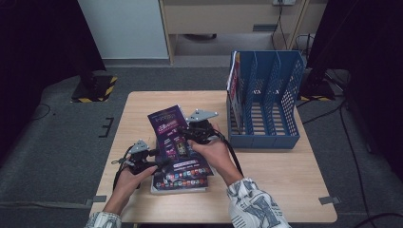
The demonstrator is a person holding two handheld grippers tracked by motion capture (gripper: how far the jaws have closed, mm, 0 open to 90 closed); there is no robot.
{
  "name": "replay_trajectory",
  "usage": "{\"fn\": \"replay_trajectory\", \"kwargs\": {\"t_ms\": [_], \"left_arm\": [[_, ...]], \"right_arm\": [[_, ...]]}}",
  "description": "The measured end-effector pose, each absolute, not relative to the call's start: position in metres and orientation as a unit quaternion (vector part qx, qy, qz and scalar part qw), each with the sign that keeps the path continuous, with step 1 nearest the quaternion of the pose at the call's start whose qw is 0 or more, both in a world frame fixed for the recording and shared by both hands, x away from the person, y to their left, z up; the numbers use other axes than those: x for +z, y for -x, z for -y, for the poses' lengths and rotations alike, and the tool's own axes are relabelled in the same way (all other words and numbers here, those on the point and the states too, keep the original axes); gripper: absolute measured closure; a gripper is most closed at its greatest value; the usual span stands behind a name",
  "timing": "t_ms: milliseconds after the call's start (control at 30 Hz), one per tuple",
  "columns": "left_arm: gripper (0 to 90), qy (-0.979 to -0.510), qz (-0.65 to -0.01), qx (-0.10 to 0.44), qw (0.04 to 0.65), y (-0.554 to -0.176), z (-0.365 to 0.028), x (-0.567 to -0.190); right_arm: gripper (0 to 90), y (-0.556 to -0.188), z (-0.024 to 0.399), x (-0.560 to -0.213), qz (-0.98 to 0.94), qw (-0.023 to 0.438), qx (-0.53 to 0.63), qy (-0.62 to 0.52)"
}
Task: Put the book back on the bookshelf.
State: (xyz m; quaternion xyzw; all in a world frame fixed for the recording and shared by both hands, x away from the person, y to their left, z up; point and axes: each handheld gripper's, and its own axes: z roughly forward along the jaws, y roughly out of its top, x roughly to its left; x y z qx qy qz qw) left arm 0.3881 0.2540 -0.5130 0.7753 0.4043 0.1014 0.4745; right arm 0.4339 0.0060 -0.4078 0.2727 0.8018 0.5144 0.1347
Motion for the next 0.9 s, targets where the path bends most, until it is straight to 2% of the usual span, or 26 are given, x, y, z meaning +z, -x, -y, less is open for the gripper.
{"fn": "replay_trajectory", "kwargs": {"t_ms": [133, 333, 433, 500, 600, 900], "left_arm": [[25.0, -0.771, -0.404, 0.097, 0.483, -0.388, -0.255, -0.512], [43.3, -0.755, -0.409, 0.092, 0.504, -0.390, -0.259, -0.508], [56.9, -0.740, -0.422, 0.082, 0.517, -0.392, -0.264, -0.508], [59.6, -0.741, -0.422, 0.090, 0.515, -0.391, -0.264, -0.507], [70.3, -0.741, -0.423, 0.098, 0.512, -0.389, -0.263, -0.505], [74.9, -0.737, -0.422, 0.126, 0.513, -0.385, -0.264, -0.497]], "right_arm": [[82.1, -0.432, -0.007, -0.403, -0.798, 0.135, 0.526, -0.260], [82.4, -0.427, -0.010, -0.392, -0.788, 0.138, 0.552, -0.236], [82.6, -0.425, -0.010, -0.391, -0.789, 0.142, 0.552, -0.230], [82.7, -0.425, -0.009, -0.391, -0.790, 0.141, 0.552, -0.228], [82.7, -0.425, -0.007, -0.390, -0.797, 0.145, 0.545, -0.218], [82.1, -0.427, 0.003, -0.389, -0.803, 0.143, 0.536, -0.216]]}}
